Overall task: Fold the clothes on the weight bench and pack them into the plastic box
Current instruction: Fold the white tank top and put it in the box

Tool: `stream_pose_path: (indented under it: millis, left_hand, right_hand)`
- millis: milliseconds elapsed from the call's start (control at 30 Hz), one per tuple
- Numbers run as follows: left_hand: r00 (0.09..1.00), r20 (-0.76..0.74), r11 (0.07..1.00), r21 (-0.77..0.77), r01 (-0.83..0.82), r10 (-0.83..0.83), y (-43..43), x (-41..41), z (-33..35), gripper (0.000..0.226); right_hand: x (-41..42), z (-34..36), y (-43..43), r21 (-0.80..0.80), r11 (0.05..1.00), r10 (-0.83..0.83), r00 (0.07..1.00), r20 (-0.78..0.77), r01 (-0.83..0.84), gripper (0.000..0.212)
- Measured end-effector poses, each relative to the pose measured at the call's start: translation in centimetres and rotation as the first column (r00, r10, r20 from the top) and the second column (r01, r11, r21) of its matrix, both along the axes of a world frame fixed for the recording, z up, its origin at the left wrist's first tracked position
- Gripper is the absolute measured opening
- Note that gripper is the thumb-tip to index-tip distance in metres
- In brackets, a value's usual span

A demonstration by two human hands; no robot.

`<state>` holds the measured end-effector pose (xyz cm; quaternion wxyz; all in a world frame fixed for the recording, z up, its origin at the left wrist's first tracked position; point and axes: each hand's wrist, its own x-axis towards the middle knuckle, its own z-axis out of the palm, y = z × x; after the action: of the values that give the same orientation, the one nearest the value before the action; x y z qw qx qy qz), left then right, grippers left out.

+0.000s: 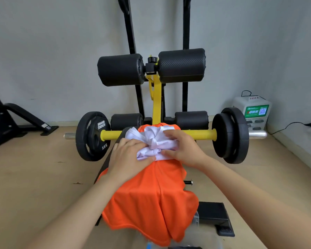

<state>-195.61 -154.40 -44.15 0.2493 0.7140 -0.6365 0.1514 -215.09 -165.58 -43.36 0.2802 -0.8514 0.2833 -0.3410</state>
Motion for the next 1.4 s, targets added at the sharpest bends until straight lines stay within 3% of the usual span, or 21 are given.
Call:
stream_pose_path:
  millis: [67, 200, 267, 300, 333, 400, 500, 600, 667, 733, 867, 967, 1000, 1067, 1100, 1167, 1267, 1400]
  left_hand:
    - [1.0, -0.015, 1.0, 0.006, 0.008, -0.008, -0.3, -0.4, 0.0, 0.024]
    - [0.989, -0.149, 1.0, 0.024, 0.005, -0.001, -0.9, -0.5, 0.6, 0.045]
    - [0.982, -0.19, 1.0, 0.026, 0.005, 0.0, -1.1, -0.3, 0.8, 0.055]
    - [0.981, -0.196, 0.999, 0.032, 0.009, -0.003, -1.1, -0.3, 0.8, 0.058]
    - [0.977, -0.212, 0.999, 0.039, 0.007, 0.002, -1.1, -0.2, 0.8, 0.058]
    - [0.95, -0.309, 0.999, 0.034, -0.036, 0.044, -1.0, -0.1, 1.0, 0.056]
    - [0.886, -0.456, 0.992, -0.047, -0.114, 0.08, -1.2, 0.1, 1.5, 0.054]
    - [0.962, -0.273, 1.0, -0.006, -0.027, 0.024, -1.2, -0.6, 1.3, 0.028]
    - [0.997, -0.068, 0.985, 0.168, 0.047, -0.036, -1.0, -1.5, 0.8, 0.038]
    - [0.999, -0.018, 0.957, 0.287, 0.038, -0.035, -0.9, -1.7, 0.5, 0.051]
    - [0.997, 0.07, 0.948, 0.312, -0.065, 0.045, -0.4, -0.2, 0.7, 0.05]
    - [0.991, 0.09, 0.93, 0.344, -0.129, 0.104, -0.1, -0.1, 0.9, 0.044]
    - [0.99, 0.092, 0.933, 0.333, -0.136, 0.111, 0.0, -0.3, 0.9, 0.046]
    - [0.994, 0.057, 0.967, 0.233, -0.106, 0.095, 0.0, -0.6, 1.0, 0.061]
    - [0.998, 0.01, 0.987, 0.151, -0.055, 0.055, -0.2, -0.6, 1.1, 0.067]
    - [0.989, -0.105, 0.993, 0.049, 0.107, -0.101, -0.7, -0.8, 1.1, 0.074]
    - [0.943, -0.13, 0.946, 0.069, 0.316, -0.305, -1.2, -1.8, 1.3, 0.071]
    - [0.957, -0.055, 0.952, 0.096, 0.29, -0.286, -0.8, -2.0, 0.9, 0.045]
  right_hand:
    - [-0.5, -0.2, 0.1, -0.071, 0.997, 0.012, 0.999, -0.041, -0.015, 0.038]
    - [-0.1, 0.0, -0.1, -0.204, 0.978, -0.058, 0.995, -0.077, 0.041, 0.026]
    - [0.6, 0.0, -0.4, -0.197, 0.975, -0.119, 0.991, -0.068, 0.104, 0.017]
    - [0.9, -0.1, -0.6, -0.164, 0.977, -0.147, 0.988, -0.051, 0.137, 0.011]
    - [1.1, -0.2, -0.8, -0.1, 0.979, -0.179, 0.983, -0.036, 0.175, 0.018]
    - [1.1, -0.1, -1.2, 0.138, 0.962, -0.245, 0.968, 0.05, 0.236, 0.039]
    - [0.5, 0.7, -1.7, 0.438, 0.875, -0.339, 0.905, 0.255, 0.204, 0.041]
    - [0.0, 1.0, -1.8, 0.484, 0.861, -0.335, 0.89, 0.31, 0.155, 0.026]
    - [-0.1, 0.7, -1.9, 0.408, 0.905, -0.256, 0.92, 0.297, 0.12, 0.024]
    - [0.0, 0.5, -2.0, 0.262, 0.962, -0.134, 0.966, 0.222, 0.074, 0.026]
    - [0.1, -0.7, -1.6, -0.094, 0.99, 0.1, 0.991, -0.084, -0.108, 0.035]
    - [0.0, -0.7, -1.0, -0.154, 0.985, 0.023, 0.949, -0.316, -0.075, 0.013]
    - [-0.2, -0.5, -0.9, -0.116, 0.989, 0.052, 0.95, -0.307, -0.092, 0.012]
    - [-0.7, 0.6, -0.2, 0.107, 0.981, 0.17, 0.981, -0.098, -0.16, 0.019]
    - [-1.0, 1.0, -0.1, 0.239, 0.96, 0.141, 0.989, 0.039, -0.146, 0.023]
    - [-1.3, 1.0, -0.8, 0.363, 0.932, -0.092, 0.973, 0.211, 0.009, 0.034]
    - [-1.6, 0.2, -1.9, 0.429, 0.872, -0.315, 0.941, 0.126, 0.234, 0.02]
    - [-1.8, 0.3, -2.0, 0.69, 0.691, -0.285, 0.958, -0.014, 0.215, 0.016]
